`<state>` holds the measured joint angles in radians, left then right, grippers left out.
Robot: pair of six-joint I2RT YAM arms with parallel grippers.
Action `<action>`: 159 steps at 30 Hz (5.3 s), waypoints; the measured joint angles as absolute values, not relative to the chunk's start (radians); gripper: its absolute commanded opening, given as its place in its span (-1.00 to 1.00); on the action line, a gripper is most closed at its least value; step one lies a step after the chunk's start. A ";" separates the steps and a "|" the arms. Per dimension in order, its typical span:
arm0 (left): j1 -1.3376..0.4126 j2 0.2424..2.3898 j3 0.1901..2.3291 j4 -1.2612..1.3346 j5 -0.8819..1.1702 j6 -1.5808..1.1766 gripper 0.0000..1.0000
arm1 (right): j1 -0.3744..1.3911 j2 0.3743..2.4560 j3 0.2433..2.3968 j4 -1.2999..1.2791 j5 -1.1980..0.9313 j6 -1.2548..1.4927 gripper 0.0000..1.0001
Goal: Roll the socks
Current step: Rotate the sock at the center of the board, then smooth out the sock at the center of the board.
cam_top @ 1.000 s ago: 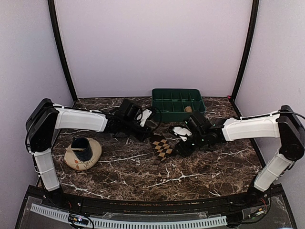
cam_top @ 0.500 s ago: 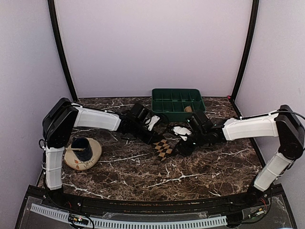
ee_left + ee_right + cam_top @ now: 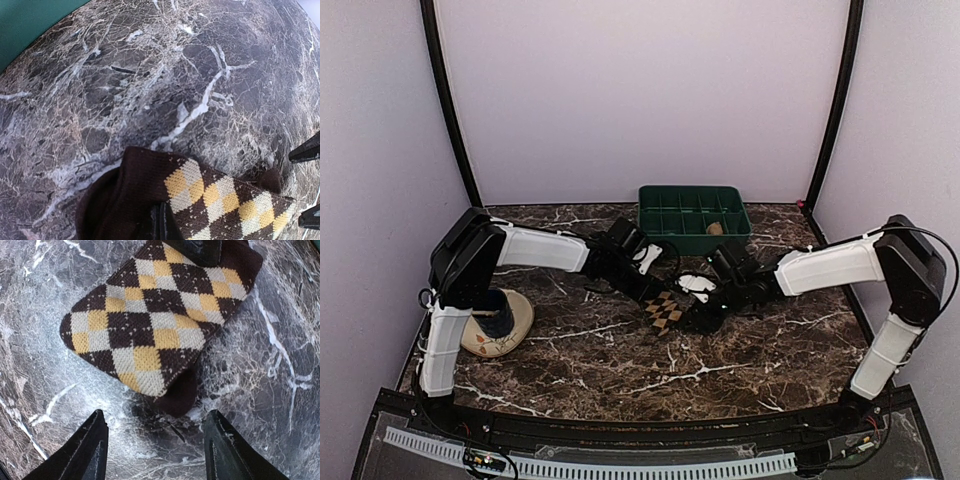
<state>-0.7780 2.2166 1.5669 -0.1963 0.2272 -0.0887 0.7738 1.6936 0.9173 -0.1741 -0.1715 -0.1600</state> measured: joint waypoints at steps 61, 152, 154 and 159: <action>-0.676 2.384 1.839 -0.462 0.583 0.110 -1.00 | 0.888 1.848 1.051 -0.167 -0.440 -0.213 -0.03; -0.677 2.323 1.699 -0.325 0.550 0.120 -1.00 | 0.874 1.903 0.685 0.683 -0.327 0.808 -0.58; -0.677 2.322 1.699 -0.326 0.545 0.121 -1.00 | 0.884 1.893 0.707 0.633 -0.361 0.788 -0.50; -0.678 2.320 1.699 -0.330 0.537 0.130 -1.00 | 0.959 1.783 0.769 0.416 -0.356 0.660 -0.38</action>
